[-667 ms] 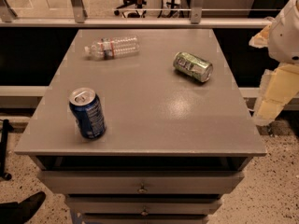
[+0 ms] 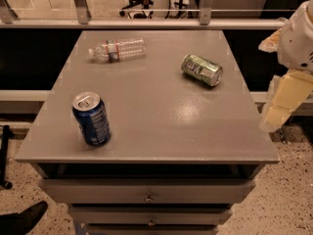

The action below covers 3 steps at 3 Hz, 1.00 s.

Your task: Pick green can

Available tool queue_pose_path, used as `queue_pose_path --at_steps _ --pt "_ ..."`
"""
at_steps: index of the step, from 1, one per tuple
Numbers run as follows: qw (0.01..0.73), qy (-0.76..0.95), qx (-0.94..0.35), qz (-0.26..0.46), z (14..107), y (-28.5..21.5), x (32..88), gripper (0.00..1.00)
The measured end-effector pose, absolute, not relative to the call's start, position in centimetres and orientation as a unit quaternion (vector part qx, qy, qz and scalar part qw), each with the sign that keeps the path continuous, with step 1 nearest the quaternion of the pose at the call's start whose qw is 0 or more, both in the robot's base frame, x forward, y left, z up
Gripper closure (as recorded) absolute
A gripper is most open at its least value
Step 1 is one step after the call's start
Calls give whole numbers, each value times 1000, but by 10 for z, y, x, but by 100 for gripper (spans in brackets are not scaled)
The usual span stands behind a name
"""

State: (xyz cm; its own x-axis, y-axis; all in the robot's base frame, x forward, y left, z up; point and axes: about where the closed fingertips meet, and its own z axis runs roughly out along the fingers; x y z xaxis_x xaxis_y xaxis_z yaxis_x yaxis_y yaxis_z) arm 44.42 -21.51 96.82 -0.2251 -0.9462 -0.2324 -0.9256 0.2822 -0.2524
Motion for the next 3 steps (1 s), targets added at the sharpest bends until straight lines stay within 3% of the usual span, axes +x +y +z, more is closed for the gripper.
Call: queue_pose_path --at_steps 2,3 --pt "240 791 -563 -6 906 -199 512 0" --pt "291 798 -527 10 874 -192 571 0"
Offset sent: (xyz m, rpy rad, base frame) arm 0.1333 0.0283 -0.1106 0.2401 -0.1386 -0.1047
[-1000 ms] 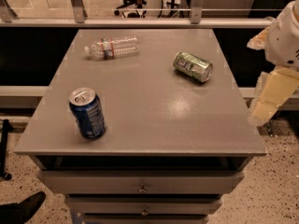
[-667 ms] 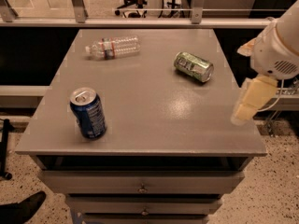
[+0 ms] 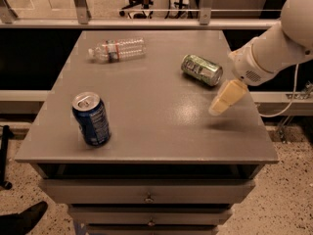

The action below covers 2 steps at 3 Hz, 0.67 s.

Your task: Pick green can

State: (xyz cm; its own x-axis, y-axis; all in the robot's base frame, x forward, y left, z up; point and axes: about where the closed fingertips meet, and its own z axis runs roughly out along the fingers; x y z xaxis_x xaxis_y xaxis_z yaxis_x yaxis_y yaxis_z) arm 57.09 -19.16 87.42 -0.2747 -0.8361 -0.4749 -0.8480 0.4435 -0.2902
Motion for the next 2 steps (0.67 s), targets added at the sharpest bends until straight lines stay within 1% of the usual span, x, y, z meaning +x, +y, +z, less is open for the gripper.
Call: queue_pose_path --at_steps 1,2 --pt "318 804 -502 23 861 -189 608 0" --pt "335 806 -488 14 865 -197 635 0"
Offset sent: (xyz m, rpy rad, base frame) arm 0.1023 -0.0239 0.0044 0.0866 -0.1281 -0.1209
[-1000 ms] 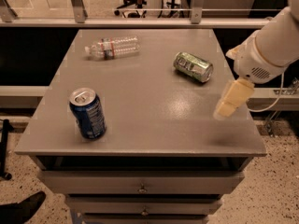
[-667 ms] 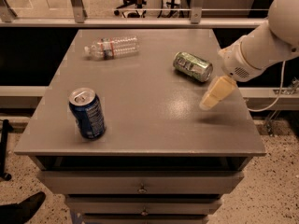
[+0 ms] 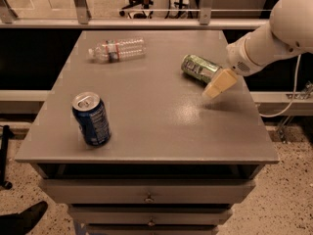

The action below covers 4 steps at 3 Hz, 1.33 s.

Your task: Pick green can

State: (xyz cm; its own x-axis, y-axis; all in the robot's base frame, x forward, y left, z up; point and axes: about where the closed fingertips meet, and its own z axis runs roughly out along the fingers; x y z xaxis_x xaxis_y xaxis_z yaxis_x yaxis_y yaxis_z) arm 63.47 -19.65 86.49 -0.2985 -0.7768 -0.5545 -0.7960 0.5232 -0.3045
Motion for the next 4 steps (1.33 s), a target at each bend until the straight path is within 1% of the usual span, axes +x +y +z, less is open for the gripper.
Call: queue_pose_path --at_steps 1,2,4 --pt "344 812 -471 15 867 -206 664 0" --pt "336 821 -460 19 863 -213 683 0" --pt "294 845 -444 50 853 -227 715 0"
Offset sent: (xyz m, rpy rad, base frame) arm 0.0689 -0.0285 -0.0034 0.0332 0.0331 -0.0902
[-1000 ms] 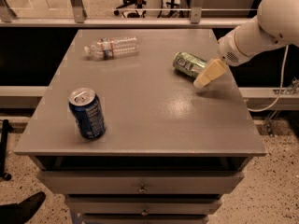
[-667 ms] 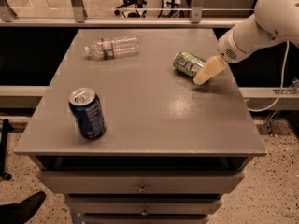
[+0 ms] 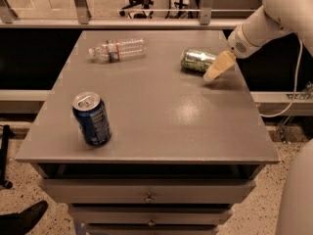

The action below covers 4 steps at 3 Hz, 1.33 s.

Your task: Pick green can

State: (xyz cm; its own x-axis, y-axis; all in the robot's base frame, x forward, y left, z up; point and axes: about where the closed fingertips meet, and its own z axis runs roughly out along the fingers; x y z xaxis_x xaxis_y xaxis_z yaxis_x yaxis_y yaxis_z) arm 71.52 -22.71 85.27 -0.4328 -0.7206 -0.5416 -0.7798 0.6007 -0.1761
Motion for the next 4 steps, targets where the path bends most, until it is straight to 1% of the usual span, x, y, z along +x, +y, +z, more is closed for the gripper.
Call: queue_pose_path --at_steps 1,2,4 --pt "272 850 -444 74 849 -226 717 12" --pt "253 856 -442 92 845 -228 711 34" --pt "248 858 -440 96 853 -236 701 82"
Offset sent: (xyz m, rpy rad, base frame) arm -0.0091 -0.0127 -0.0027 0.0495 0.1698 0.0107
